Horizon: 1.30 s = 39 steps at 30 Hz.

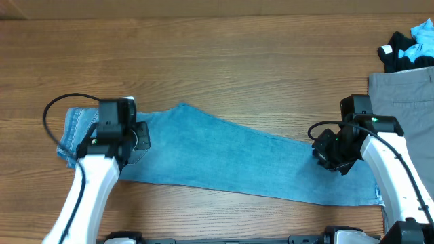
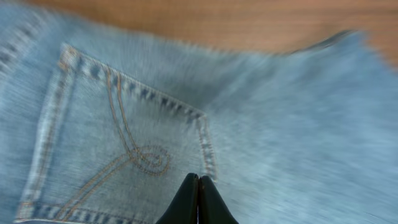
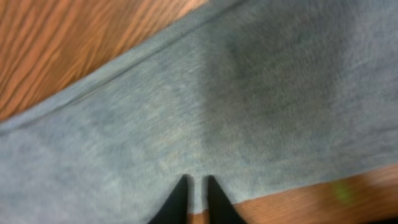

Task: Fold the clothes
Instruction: 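Lower the left gripper onto the waistband end of the jeans, then grip both jeans ends and pull apart to straighten them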

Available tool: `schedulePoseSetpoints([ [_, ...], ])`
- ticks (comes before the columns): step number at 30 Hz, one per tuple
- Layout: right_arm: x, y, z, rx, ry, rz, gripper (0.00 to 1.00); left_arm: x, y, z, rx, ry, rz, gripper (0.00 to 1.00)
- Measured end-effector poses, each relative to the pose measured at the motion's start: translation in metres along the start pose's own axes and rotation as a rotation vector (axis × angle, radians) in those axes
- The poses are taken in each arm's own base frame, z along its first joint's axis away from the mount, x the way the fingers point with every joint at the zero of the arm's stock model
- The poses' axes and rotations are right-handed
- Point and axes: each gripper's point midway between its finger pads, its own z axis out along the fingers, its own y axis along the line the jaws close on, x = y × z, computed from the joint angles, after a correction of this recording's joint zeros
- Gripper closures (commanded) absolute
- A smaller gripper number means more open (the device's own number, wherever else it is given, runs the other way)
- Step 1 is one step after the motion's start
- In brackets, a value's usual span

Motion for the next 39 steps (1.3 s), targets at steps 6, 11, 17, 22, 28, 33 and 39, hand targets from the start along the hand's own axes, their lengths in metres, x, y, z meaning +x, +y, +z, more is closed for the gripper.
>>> schedulePoseSetpoints([
  [6, 0.011, -0.017, 0.034, 0.018, 0.025, 0.053, 0.96, 0.009, 0.012, 0.047, -0.058, 0.132, -0.041, 0.96],
  [11, 0.020, -0.023, 0.054, 0.001, 0.049, 0.083, 0.96, 0.006, 0.016, 0.070, -0.056, 0.187, -0.064, 0.96],
  [17, 0.025, -0.028, 0.066, -0.007, 0.061, 0.108, 0.96, 0.017, 0.025, 0.085, -0.055, 0.258, -0.114, 0.96],
  [22, 0.026, -0.030, 0.076, -0.015, 0.058, 0.146, 0.96, 0.015, 0.029, 0.090, -0.033, 0.285, -0.169, 0.96],
  [28, 0.024, -0.025, 0.078, -0.038, 0.063, 0.171, 0.96, 0.012, 0.035, 0.095, 0.007, 0.304, -0.267, 0.96],
  [33, 0.008, 0.005, 0.083, -0.164, 0.056, 0.154, 0.96, 0.004, 0.055, 0.099, 0.011, 0.281, -0.399, 0.96],
  [39, 0.001, 0.040, 0.088, -0.321, 0.107, 0.118, 0.96, 0.004, 0.094, 0.098, 0.015, 0.265, -0.590, 0.96],
])
